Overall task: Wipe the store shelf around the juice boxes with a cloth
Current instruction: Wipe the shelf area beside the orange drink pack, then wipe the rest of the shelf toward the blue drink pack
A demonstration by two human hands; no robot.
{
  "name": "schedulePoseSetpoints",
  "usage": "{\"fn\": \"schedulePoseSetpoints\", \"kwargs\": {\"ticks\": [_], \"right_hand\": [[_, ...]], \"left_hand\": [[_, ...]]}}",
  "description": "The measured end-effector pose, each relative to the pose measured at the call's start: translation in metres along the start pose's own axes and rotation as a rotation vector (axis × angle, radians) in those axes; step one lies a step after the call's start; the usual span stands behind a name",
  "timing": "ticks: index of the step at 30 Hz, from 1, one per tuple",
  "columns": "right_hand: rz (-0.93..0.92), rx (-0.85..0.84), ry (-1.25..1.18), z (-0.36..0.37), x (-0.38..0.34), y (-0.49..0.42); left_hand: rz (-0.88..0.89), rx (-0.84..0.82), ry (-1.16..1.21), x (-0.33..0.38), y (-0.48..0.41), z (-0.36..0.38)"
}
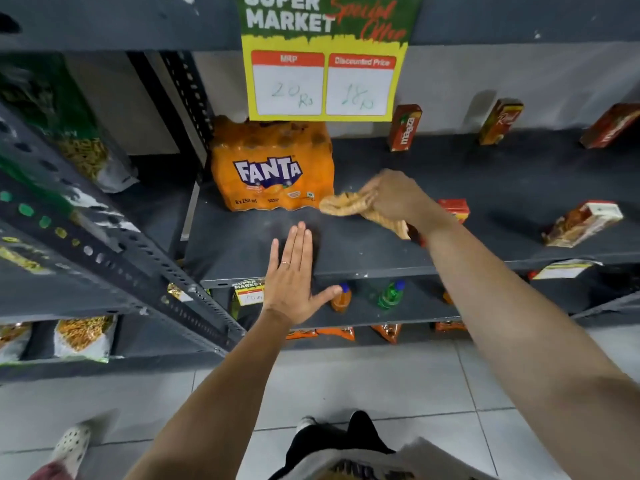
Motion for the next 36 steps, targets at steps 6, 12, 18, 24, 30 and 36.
{"fn": "schedulePoseSetpoints", "kwargs": {"ticks": [6,12,18,24,30,36], "right_hand": [[0.078,0.091,0.238,0.073,-0.008,0.016],[0.074,-0.024,0.156,0.096,0.013,0.072],[0.107,0.084,0.205,0.071,0.011,0.050],[-0.014,-0.243,-0.008,0.062,0.030,0.076],[-0.145,-0.109,-0.371,-0.073,0.102,0.108],[-0.152,0.095,-0.140,-0.149,0.147,-0.004]], "left_hand": [[0.019,0.048,0.088,-0.002,0.000,0.001],[0.031,0.133,0.279,0.007,-0.001,-0.009],[0.193,0.180,0.343,0.032,-0.045,-0.044],[0.098,0.113,0.418,0.046,-0.086,-0.032],[-0.017,-0.006,0.277,0.064,-0.110,-0.009],[-0.123,0.050,0.248,0.061,-0.109,-0.004]]}}
Point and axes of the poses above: each hand's wrist, its own y-axis away from the middle knuckle, its own z-axis out of the palm, x = y × z, the point moved 5 cm from there along -y, towards the middle knuckle, and after that the axes turned 10 degrees about -x, right-handed, at the moved point
